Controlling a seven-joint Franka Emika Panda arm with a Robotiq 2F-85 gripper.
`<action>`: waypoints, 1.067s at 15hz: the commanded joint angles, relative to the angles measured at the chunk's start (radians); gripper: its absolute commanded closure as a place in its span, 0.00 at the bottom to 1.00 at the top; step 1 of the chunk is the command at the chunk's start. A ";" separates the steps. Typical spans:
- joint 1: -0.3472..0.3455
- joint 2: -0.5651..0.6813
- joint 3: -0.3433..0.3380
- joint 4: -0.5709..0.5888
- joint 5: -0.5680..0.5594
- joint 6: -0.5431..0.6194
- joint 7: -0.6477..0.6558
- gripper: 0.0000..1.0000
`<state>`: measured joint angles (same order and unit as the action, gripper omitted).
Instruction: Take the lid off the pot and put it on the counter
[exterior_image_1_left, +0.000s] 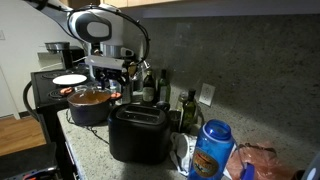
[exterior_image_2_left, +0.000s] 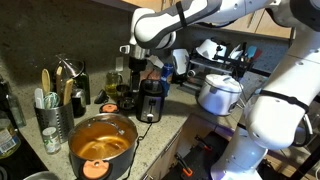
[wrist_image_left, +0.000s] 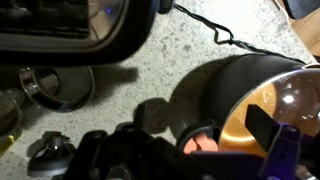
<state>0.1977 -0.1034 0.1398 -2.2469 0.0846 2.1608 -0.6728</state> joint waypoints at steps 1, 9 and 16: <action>0.051 0.018 0.056 0.003 0.038 0.026 0.049 0.00; 0.137 0.034 0.159 -0.003 0.077 0.029 0.215 0.00; 0.156 0.015 0.175 -0.023 0.140 0.047 0.241 0.00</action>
<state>0.3512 -0.0631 0.3082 -2.2460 0.2034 2.1888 -0.4634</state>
